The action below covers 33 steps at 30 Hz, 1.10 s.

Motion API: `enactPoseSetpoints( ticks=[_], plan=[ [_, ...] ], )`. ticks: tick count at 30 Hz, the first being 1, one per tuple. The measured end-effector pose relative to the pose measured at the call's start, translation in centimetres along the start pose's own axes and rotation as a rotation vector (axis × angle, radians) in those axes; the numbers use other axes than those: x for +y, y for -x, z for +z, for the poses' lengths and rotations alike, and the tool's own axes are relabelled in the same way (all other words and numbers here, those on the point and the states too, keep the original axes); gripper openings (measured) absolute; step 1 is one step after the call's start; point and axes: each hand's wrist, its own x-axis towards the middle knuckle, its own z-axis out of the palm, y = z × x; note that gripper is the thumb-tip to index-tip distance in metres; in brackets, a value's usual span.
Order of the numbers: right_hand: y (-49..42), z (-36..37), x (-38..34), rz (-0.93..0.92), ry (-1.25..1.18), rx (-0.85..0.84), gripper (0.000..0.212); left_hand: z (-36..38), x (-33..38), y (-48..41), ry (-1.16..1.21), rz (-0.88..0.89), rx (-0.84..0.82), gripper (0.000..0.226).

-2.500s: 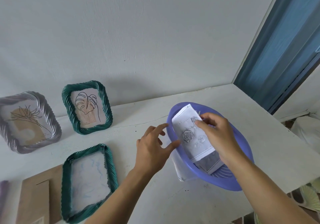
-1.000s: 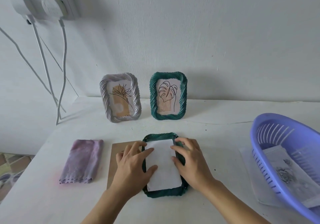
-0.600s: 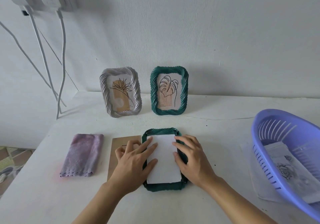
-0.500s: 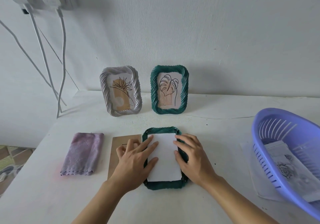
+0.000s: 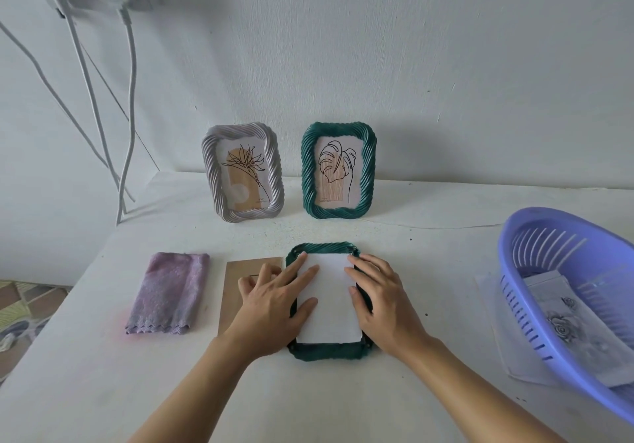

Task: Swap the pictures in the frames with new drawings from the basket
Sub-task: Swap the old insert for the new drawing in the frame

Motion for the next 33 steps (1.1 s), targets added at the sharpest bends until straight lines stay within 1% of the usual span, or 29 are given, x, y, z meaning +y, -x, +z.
enactPoseSetpoints(
  ticks=[3,7,13,18,22,29,31,33],
  plan=[
    [0.0,0.1,0.0,-0.011,0.047,-0.023,0.035,-0.1,0.0,-0.4,-0.016,-0.001,-0.001,0.055],
    [-0.1,0.1,0.0,-0.006,0.050,-0.039,0.036,0.0,0.0,-0.5,-0.039,0.003,0.003,0.055],
    [-0.1,-0.2,0.3,0.032,-0.068,-0.042,0.039,0.2,-0.3,-0.4,-0.023,0.002,0.010,0.056],
    [0.0,-1.6,0.8,0.022,-0.180,-0.139,0.050,-0.1,-0.3,-0.5,-0.027,0.007,-0.005,0.056],
    [0.5,-2.2,1.1,-0.013,-0.182,-0.204,0.054,-0.2,-0.3,-0.4,-0.021,0.006,-0.021,0.057],
    [0.6,-2.3,0.9,-0.009,-0.183,-0.196,0.053,-0.5,-0.4,-0.2,0.042,0.012,-0.037,0.058],
    [0.6,-2.3,0.8,-0.004,-0.177,-0.201,0.053,-1.0,-0.5,-0.1,0.084,0.006,0.001,0.060],
    [0.7,-2.3,0.8,-0.001,-0.177,-0.195,0.054,-1.8,-0.9,0.3,0.156,-0.052,0.095,0.056]
  ],
)
